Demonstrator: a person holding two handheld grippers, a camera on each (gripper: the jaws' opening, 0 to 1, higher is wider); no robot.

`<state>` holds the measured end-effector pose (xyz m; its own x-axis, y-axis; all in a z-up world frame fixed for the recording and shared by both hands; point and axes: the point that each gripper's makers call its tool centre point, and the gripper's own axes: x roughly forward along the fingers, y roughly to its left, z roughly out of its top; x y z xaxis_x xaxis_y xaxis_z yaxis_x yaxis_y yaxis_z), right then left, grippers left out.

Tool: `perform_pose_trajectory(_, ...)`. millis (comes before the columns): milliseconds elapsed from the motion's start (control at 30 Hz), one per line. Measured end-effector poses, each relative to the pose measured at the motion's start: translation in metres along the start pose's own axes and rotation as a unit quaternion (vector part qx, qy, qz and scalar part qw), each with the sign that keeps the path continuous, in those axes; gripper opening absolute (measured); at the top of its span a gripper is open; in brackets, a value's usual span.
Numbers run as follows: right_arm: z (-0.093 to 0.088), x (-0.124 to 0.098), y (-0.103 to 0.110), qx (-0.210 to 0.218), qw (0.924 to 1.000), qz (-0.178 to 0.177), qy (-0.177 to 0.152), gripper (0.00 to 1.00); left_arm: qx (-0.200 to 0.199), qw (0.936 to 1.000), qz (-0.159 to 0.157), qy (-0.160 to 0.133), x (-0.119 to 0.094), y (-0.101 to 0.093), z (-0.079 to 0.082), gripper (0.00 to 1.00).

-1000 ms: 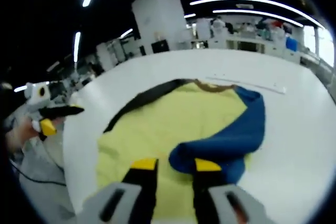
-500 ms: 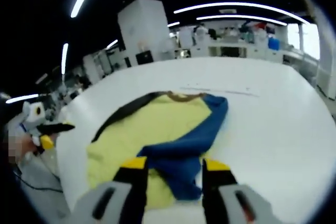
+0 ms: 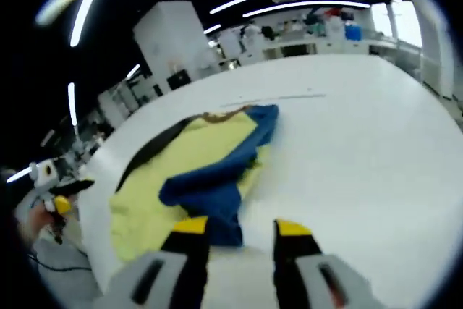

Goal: Fold the garment on the visible template until the final outline fits inside the template.

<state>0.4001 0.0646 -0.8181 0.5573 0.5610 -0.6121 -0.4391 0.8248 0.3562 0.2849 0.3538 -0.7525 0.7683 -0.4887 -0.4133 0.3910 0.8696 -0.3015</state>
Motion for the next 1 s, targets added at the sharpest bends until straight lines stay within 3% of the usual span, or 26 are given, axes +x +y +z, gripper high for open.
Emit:
perform_pose_trajectory(167, -0.007, 0.003, 0.006, 0.008, 0.9998, 0.016, 0.006, 0.24, -0.001, 1.0, 0.0, 0.0, 0.0, -0.001, 0.0, 0.74)
perform_pose_trajectory(367, -0.004, 0.004, 0.006, 0.008, 0.9996, 0.028, 0.004, 0.0, -0.003, 1.0, 0.002, 0.0, -0.001, 0.0, -0.001, 0.74)
perform_pose_trajectory(533, -0.003, 0.0, 0.007, 0.005, 0.9994, 0.033, 0.002, 0.0, -0.005, 1.0, 0.002, 0.0, -0.002, 0.001, -0.002, 0.74)
perform_pose_trajectory(733, 0.006, -0.018, 0.001, -0.026, 0.9992, 0.028, -0.013, 0.0, -0.004, 1.0, 0.0, 0.0, -0.002, -0.001, -0.001, 0.74)
perform_pose_trajectory(1000, 0.013, -0.055, -0.037, -0.04, 0.9988, -0.006, -0.027, 0.0, -0.003, 1.0, -0.003, 0.0, -0.001, -0.002, 0.0, 0.74)
